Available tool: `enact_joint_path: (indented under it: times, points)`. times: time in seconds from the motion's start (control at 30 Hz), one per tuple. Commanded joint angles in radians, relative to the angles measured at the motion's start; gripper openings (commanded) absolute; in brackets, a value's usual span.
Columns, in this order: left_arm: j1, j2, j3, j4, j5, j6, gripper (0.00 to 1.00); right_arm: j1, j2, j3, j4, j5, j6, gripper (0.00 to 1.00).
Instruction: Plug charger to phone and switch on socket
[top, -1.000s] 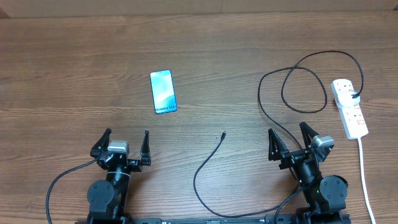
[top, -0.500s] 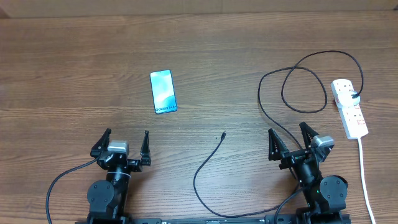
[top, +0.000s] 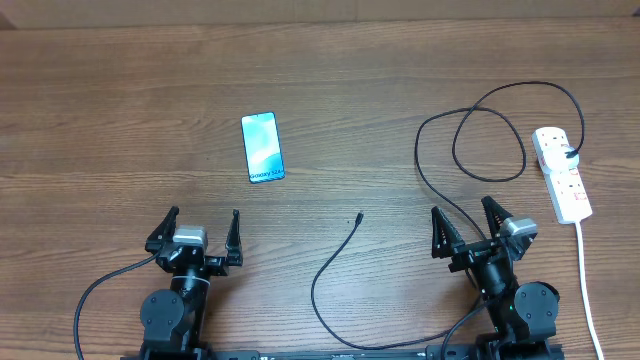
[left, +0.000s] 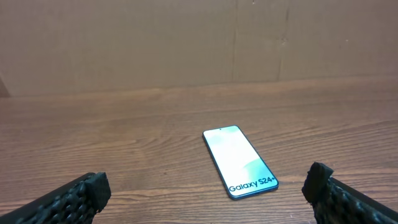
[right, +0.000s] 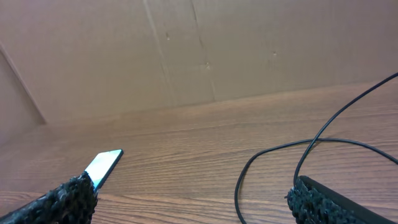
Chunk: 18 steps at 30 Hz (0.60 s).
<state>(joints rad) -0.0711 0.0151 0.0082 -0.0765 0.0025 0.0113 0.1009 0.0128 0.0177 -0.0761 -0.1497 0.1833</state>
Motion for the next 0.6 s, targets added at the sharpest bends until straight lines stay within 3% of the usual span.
enact_joint_path:
  times: [0.0, 0.37, 0.57]
  points:
    - [0.005, -0.008, -0.003, 0.011, -0.015, 0.019, 1.00, 0.006, -0.009, -0.010, 0.004, 0.006, -0.002, 1.00]
    - [0.005, -0.008, 0.022, 0.038, -0.013, 0.010, 0.99, 0.006, -0.009, -0.010, 0.004, 0.006, -0.002, 1.00]
    - [0.005, -0.008, 0.181, -0.035, 0.085, -0.072, 1.00, 0.006, -0.009, -0.010, 0.003, 0.006, -0.002, 1.00]
